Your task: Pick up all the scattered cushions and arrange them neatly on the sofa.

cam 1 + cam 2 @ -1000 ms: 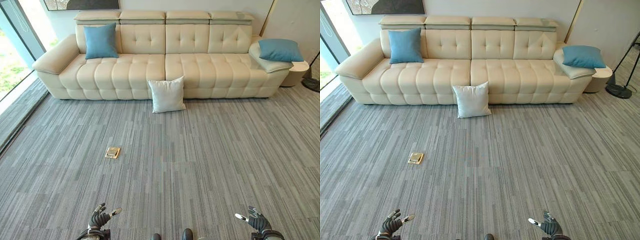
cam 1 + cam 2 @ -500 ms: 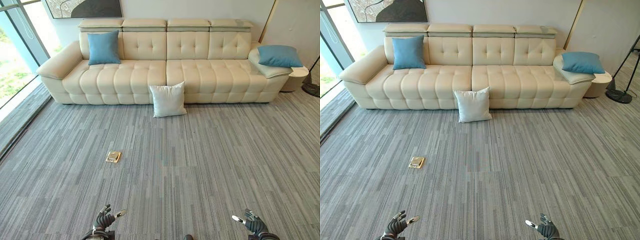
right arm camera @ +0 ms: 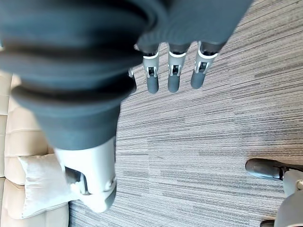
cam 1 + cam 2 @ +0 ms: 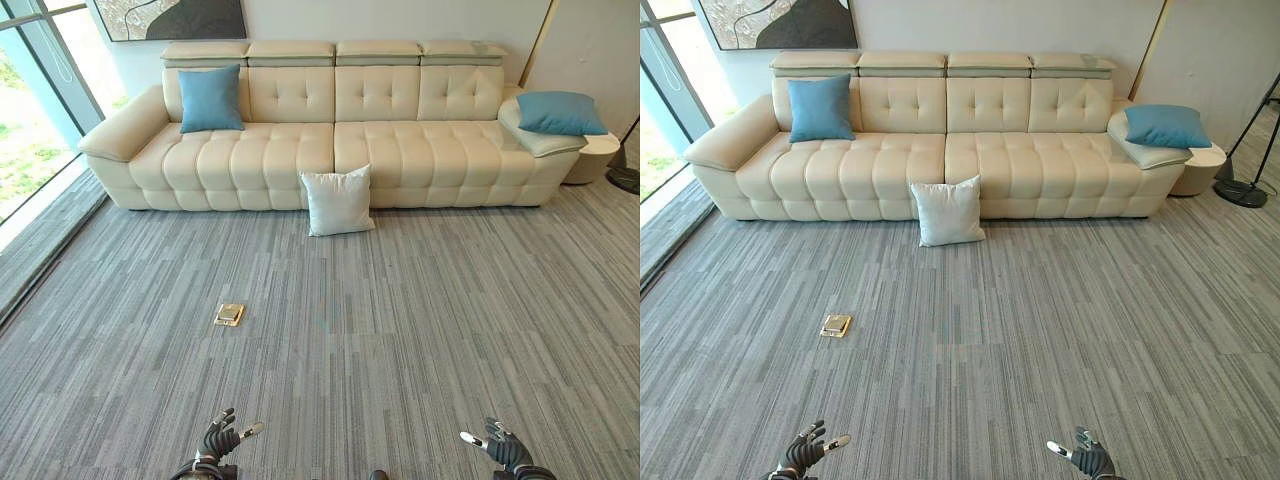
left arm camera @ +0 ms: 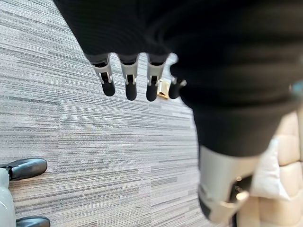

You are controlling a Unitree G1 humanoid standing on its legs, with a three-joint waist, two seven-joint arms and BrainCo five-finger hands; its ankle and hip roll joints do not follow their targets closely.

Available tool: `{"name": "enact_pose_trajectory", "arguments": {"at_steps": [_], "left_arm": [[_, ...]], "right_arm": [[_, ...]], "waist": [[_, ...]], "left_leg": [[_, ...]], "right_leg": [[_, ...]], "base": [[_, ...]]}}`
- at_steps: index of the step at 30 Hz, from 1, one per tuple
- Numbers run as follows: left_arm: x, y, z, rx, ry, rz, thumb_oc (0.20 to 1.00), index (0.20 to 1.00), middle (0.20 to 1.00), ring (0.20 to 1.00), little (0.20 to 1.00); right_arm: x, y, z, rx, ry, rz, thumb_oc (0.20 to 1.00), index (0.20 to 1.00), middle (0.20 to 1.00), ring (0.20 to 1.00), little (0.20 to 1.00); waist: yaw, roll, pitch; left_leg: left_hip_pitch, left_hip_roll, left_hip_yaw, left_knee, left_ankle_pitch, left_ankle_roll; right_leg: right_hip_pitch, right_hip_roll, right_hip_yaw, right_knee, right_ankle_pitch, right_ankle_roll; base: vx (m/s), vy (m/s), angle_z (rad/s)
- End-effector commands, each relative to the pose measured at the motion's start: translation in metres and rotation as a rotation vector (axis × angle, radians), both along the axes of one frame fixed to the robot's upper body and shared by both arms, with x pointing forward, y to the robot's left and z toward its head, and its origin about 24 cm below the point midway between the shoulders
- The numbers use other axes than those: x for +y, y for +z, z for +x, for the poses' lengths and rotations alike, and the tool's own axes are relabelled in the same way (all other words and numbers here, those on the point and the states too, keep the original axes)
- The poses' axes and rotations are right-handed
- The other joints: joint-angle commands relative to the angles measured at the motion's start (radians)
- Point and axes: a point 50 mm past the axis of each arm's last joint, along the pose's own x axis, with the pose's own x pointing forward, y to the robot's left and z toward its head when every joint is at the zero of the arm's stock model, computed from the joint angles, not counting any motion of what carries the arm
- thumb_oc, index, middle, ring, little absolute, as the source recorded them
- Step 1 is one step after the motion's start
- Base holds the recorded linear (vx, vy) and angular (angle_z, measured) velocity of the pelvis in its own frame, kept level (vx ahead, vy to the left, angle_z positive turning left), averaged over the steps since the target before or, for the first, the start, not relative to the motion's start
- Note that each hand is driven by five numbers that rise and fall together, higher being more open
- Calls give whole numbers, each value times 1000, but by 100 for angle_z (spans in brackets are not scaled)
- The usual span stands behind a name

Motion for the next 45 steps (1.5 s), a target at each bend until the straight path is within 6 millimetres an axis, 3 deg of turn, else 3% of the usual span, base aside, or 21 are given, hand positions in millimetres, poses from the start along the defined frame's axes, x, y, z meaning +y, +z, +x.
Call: {"name": "enact_pose_trajectory", "arguments": {"at_steps": [1, 13, 19, 20, 21, 22, 23, 24, 25, 28, 31, 32, 33, 35, 39, 40, 41, 42, 43, 44, 45], "left_arm": [[3, 12, 27, -98, -26, 7, 1000, 1000, 1000, 1000, 1000], [7, 15, 29, -117, -17, 16, 1000, 1000, 1000, 1000, 1000], [7, 12, 27, -101, -4, 16, 1000, 1000, 1000, 1000, 1000], [7, 13, 29, -103, -9, 16, 1000, 1000, 1000, 1000, 1000], [7, 13, 29, -103, -9, 16, 1000, 1000, 1000, 1000, 1000], [6, 15, 33, -112, -18, 17, 1000, 1000, 1000, 1000, 1000], [6, 15, 35, -116, -19, 20, 1000, 1000, 1000, 1000, 1000], [6, 15, 35, -116, -19, 20, 1000, 1000, 1000, 1000, 1000], [8, 18, 38, -131, -22, 28, 1000, 1000, 1000, 1000, 1000], [7, 18, 37, -127, -15, 25, 1000, 1000, 1000, 1000, 1000], [7, 15, 36, -118, 21, 12, 1000, 1000, 1000, 1000, 1000], [7, 15, 36, -118, 21, 12, 1000, 1000, 1000, 1000, 1000], [6, 16, 39, -133, 45, -2, 1000, 1000, 1000, 1000, 1000], [5, 18, 41, -150, 47, -5, 1000, 1000, 1000, 1000, 1000], [5, 17, 41, -149, 51, -6, 1000, 1000, 1000, 1000, 1000], [4, 16, 40, -140, 55, -9, 1000, 1000, 1000, 1000, 1000], [2, 14, 37, -135, 64, -26, 1000, 1000, 1000, 1000, 1000], [2, 14, 37, -135, 64, -26, 1000, 1000, 1000, 1000, 1000], [0, 13, 37, -132, 64, -39, 1000, 1000, 1000, 1000, 1000], [-2, 12, 37, -128, 53, -43, 1000, 1000, 1000, 1000, 1000], [-2, 12, 37, -128, 53, -43, 1000, 1000, 1000, 1000, 1000]], "right_arm": [[-6, 13, 23, -90, 43, -27, 1000, 1000, 1000, 1000, 1000], [-3, 17, 30, -124, 52, -19, 1000, 1000, 1000, 1000, 1000], [1, 16, 35, -138, 24, 18, 1000, 1000, 1000, 1000, 1000], [2, 16, 35, -139, 17, 26, 1000, 1000, 1000, 1000, 1000], [2, 16, 35, -139, 17, 26, 1000, 1000, 1000, 1000, 1000], [4, 16, 37, -147, 14, 34, 1000, 1000, 1000, 1000, 1000], [6, 16, 38, -154, 14, 42, 1000, 1000, 1000, 1000, 1000], [6, 16, 38, -154, 14, 42, 1000, 1000, 1000, 1000, 1000], [9, 18, 44, -167, 29, 40, 1000, 1000, 1000, 1000, 1000], [11, 18, 44, -166, 39, 41, 1000, 1000, 1000, 1000, 1000], [8, 16, 44, -151, 20, 35, 1000, 1000, 1000, 1000, 1000], [8, 16, 44, -151, 20, 35, 1000, 1000, 1000, 1000, 1000], [9, 16, 43, -151, 11, 38, 1000, 1000, 1000, 1000, 1000], [6, 16, 41, -143, -1, 30, 1000, 1000, 1000, 1000, 1000], [3, 16, 38, -136, -9, 22, 1000, 1000, 1000, 1000, 1000], [2, 14, 35, -127, -10, 21, 1000, 1000, 1000, 1000, 1000], [-2, 15, 34, -128, -15, 23, 1000, 1000, 1000, 1000, 1000], [-2, 15, 34, -128, -15, 23, 1000, 1000, 1000, 1000, 1000], [-4, 16, 33, -133, -20, 22, 1000, 1000, 1000, 1000, 1000], [-5, 17, 34, -143, -25, 33, 1000, 1000, 1000, 1000, 1000], [-5, 17, 34, -143, -25, 33, 1000, 1000, 1000, 1000, 1000]], "waist": [[-11, -5, 29], [-3, -11, 51], [3, -15, 59], [2, -9, 65], [2, -9, 64], [-5, -2, 78], [-10, 0, 89], [-9, -1, 87], [-13, 1, 117], [-9, 8, 130], [-11, 23, 138], [-10, 23, 137], [-12, 16, 135], [-19, 14, 131], [-28, 16, 110], [-32, 17, 97], [-43, 29, 86], [-43, 28, 85], [-44, 31, 81], [-51, 32, 78], [-52, 32, 78]], "left_leg": [[32, 13, -9, 0, -66, -47], [21, 13, -12, 0, -61, -41], [3, -4, -12, 0, -69, -18], [-10, -7, -21, 16, -84, -5], [-12, -7, -21, 18, -85, -5], [-18, -15, -35, 25, -92, 11], [-12, -19, -36, 24, -97, 21], [-15, -20, -35, 25, -97, 21], [-4, -35, -28, 31, -111, 45], [18, -35, -23, 26, -122, 48], [84, -32, -21, 2, -141, 33], [83, -31, -20, 2, -141, 33], [110, -36, -21, 0, -155, 20], [137, -30, -24, 0, -169, 0], [180, -18, -30, 21, -169, -24], [178, -7, -37, 61, -154, -33], [173, 22, -40, 156, -79, -71], [171, 21, -40, 157, -78, -71], [153, 32, -40, 214, -33, -92], [105, 58, -24, 358, 55, -139], [105, 58, -24, 359, 55, -139]], "right_leg": [[62, -15, -24, 1, -115, 78], [45, -16, -16, 1, -109, 79], [40, -31, -11, 1, -100, 92], [-3, -39, -8, 96, -129, 93], [-6, -39, -8, 99, -131, 93], [-85, -54, -11, 259, -149, 108], [-136, -66, -10, 358, -123, 120], [-142, -68, -9, 365, -126, 120], [-234, -94, 2, 553, -58, 138], [-298, -91, 2, 615, -63, 134], [-317, -60, -22, 355, -41, 134], [-317, -59, -21, 352, -39, 134], [-325, -39, -16, 159, 19, 155], [-314, -29, -38, 13, 57, 172], [-280, -29, -78, 2, 58, 162], [-263, -23, -76, 15, 64, 142], [-231, -5, -87, 55, 40, 114], [-232, -6, -86, 54, 42, 115], [-207, -1, -97, 53, 24, 99], [-161, 6, -119, 62, -19, 69], [-161, 6, -119, 62, -19, 69]], "base": [[0, 0, 0], [1, 4, 0], [73, 99, -4], [38, 103, 2], [52, 225, 3], [23, 193, 0], [22, 194, 2], [24, 210, 20], [53, 185, 13], [128, 102, -14], [271, 8, -4], [304, -86, -5], [343, -117, 0], [365, -130, -8], [454, -163, 5], [594, -249, 21], [590, -248, 26], [536, -248, 42], [466, -263, 39], [469, -263, 32], [567, -324, 33]]}}
